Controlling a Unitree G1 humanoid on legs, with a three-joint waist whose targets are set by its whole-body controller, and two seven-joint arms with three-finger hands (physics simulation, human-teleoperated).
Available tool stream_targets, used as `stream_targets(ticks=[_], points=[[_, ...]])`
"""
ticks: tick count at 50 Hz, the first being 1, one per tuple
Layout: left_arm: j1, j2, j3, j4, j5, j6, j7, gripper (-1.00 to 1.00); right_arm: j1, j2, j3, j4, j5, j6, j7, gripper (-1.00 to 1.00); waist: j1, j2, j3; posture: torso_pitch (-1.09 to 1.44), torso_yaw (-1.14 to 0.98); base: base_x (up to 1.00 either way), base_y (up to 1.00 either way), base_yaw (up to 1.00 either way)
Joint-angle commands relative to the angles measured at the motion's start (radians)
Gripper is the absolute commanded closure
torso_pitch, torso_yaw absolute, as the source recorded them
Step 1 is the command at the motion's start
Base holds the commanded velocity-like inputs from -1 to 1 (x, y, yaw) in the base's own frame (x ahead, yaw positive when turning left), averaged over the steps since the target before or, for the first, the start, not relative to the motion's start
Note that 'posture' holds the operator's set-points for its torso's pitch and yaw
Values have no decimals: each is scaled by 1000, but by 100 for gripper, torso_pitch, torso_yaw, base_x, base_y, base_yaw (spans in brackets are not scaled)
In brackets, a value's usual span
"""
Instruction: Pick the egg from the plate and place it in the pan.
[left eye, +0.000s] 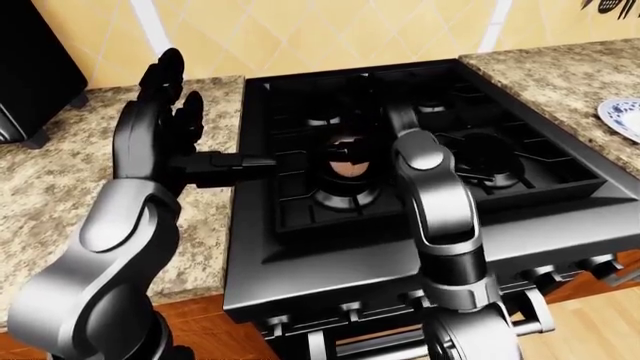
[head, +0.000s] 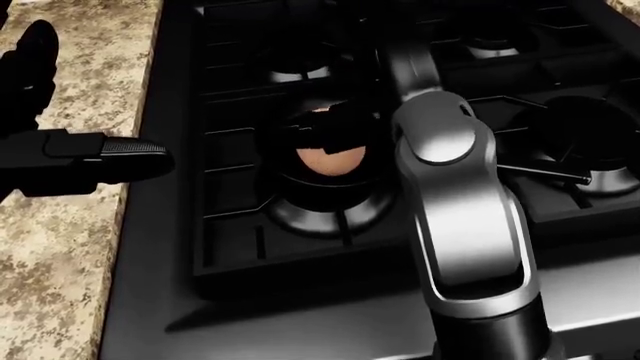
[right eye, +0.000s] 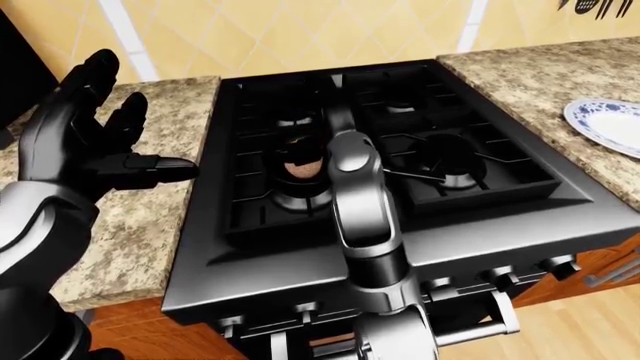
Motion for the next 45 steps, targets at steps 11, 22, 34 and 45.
stream_targets(ticks=[11,22,34,45], points=[[-59,16,-4,-14,20,-12,-13,-100,-109,-36,-14,-129,-12,87,18,-100,1,1,-22,0,0,0,0,0],[-168,59,-3,50,46,3,-32,-100,-146,-76,-14,-305,-52,246,51,-100,2,-1,-17,0,0,0,0,0],[-219,79,8,48,66,12,-22,-100,-169,-174,7,-562,-139,480,154,-100,2,-6,-7,0,0,0,0,0],[-161,76,1,-1,79,-84,-38,-100,-124,-206,52,-635,-251,463,252,-100,0,-6,-4,0,0,0,0,0]])
